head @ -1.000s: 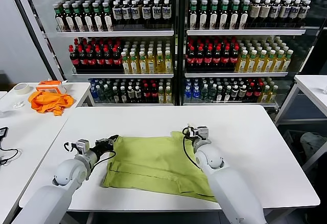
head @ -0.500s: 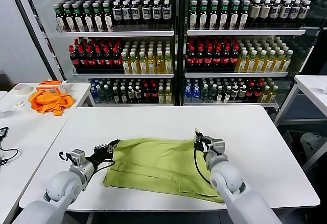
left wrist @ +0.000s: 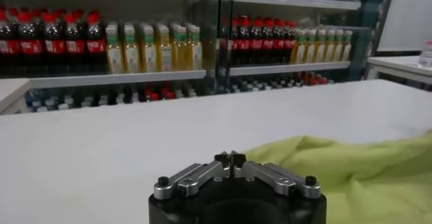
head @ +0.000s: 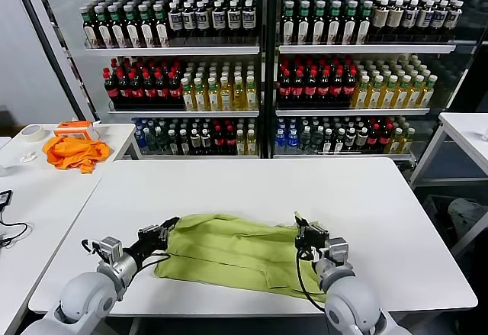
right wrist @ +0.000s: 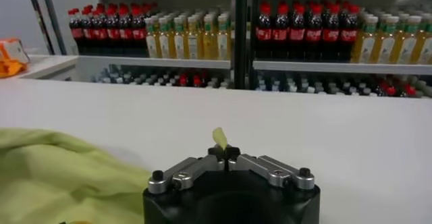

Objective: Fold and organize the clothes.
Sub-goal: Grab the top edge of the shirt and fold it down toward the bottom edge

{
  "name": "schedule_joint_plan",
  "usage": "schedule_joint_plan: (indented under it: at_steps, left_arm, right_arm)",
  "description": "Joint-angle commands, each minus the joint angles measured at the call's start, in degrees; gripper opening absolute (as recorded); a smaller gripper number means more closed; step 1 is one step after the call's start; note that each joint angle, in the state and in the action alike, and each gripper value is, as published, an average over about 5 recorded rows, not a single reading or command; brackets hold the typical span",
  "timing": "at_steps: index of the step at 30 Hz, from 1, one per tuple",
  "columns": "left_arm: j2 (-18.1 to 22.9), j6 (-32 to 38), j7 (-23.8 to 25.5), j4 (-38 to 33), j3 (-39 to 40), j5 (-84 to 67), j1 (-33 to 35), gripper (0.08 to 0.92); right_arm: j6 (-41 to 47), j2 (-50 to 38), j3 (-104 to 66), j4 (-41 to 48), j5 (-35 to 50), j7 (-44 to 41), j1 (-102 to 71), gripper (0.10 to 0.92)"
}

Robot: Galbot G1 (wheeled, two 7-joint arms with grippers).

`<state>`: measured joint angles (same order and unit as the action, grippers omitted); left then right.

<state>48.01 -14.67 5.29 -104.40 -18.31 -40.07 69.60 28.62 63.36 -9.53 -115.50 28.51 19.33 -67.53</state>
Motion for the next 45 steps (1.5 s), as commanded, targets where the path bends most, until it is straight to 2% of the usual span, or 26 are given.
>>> schedule_joint_plan:
  at_steps: [1,19,28,36,45]
  left_arm:
    - [-0.34,0.66,0.00,-2.13,-0.72,0.76,3.32,0.084]
    - [-0.21,0.12,0.16,-0.59,-1.34,1.40,2.73,0.084]
    - [-1.22,-4.13,-0.34,-5.45,-4.40,1.00,6.16,0.084]
    - [-1.37,-5.46,-1.91,-3.68,-5.96,1.44,5.90,0.084]
    - [-0.43,-5.72,-2.31,-4.10,-3.96,2.57,6.28,0.084]
  right_arm:
    - [-0.02,-0.84,-0.55,-1.99,-1.28,0.11,-3.38,0.105]
    - [-0.94,-0.86,-0.68,-0.83,-2.84,-0.79,-5.52,0.105]
    - [-2.66,-0.78,-0.38,-0.81,-4.35,-1.90,-6.61,0.105]
    - [-3.66,-0.68,-0.15,0.17,-6.65,-1.91,-6.82,0.105]
    - [-3.50,-0.78,0.14,-0.62,-7.21,-1.94,-7.61,0.105]
